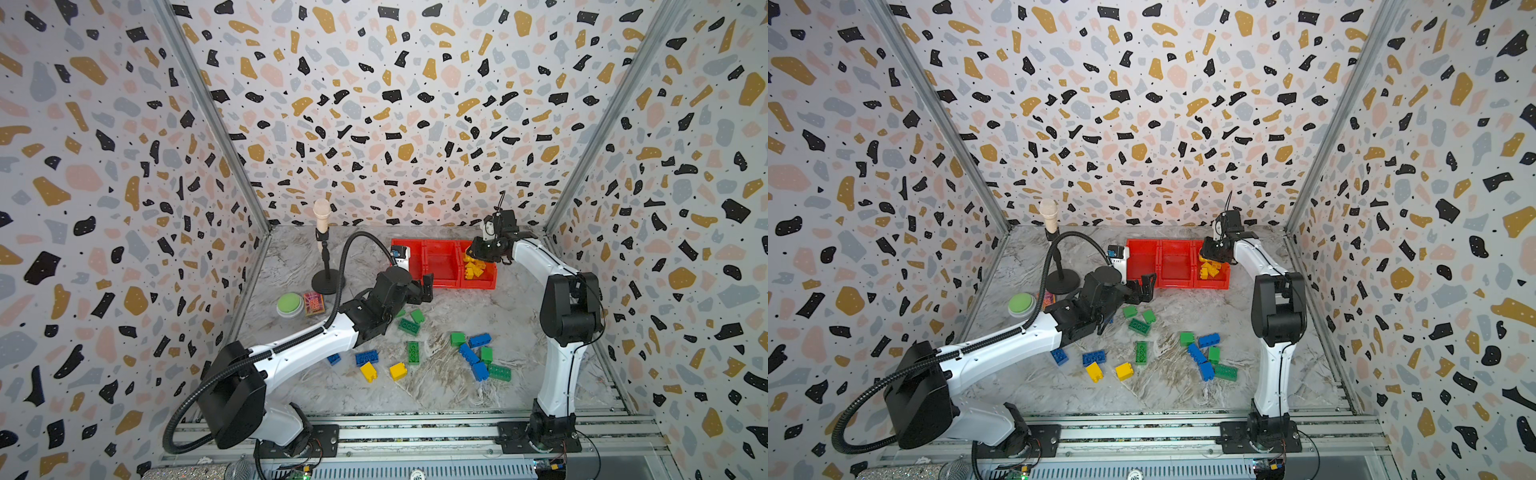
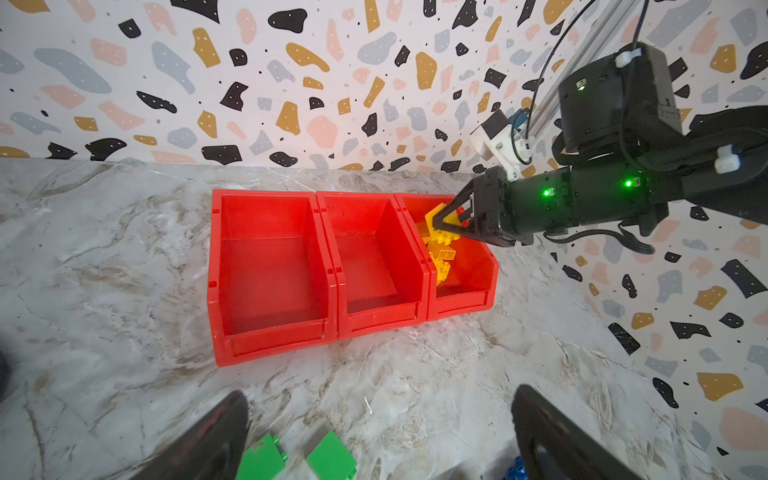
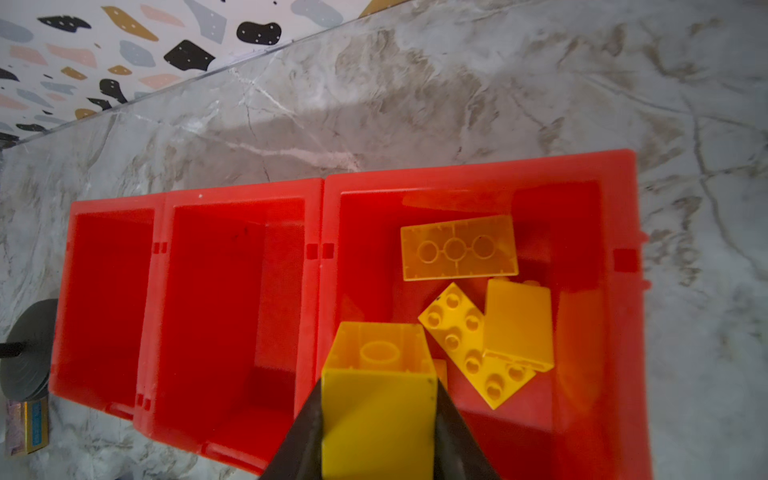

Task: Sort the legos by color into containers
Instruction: 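Carry the yellow brick with the right gripper and release it into the bin, then move the right gripper to another yellow brick and grasp it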

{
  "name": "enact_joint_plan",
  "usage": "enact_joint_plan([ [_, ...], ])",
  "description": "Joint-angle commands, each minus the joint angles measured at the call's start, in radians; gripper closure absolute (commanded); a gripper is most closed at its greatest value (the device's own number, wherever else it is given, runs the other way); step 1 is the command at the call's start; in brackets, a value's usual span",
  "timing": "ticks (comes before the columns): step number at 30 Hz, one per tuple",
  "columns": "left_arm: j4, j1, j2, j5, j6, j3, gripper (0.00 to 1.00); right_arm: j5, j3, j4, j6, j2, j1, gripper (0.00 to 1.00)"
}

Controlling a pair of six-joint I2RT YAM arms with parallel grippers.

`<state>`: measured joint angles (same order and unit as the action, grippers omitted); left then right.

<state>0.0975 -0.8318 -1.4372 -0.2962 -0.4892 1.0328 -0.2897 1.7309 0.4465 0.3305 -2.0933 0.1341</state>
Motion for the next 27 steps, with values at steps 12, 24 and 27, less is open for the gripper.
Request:
enact_joint_plan([
  [12,-0.048,0.005,0.194,-0.001,-0.024,-0.149,0.00,0.046,-0.021,0.107,-0.023,0.138,0.056,0.33],
  [24,-0.229,0.000,0.733,-0.044,-0.219,-0.549,0.00,0.157,-0.514,0.071,0.226,0.522,0.609,0.33],
  [27,-0.315,-0.002,0.855,-0.048,-0.251,-0.579,0.00,0.202,-0.557,0.059,0.317,0.537,0.754,0.33],
])
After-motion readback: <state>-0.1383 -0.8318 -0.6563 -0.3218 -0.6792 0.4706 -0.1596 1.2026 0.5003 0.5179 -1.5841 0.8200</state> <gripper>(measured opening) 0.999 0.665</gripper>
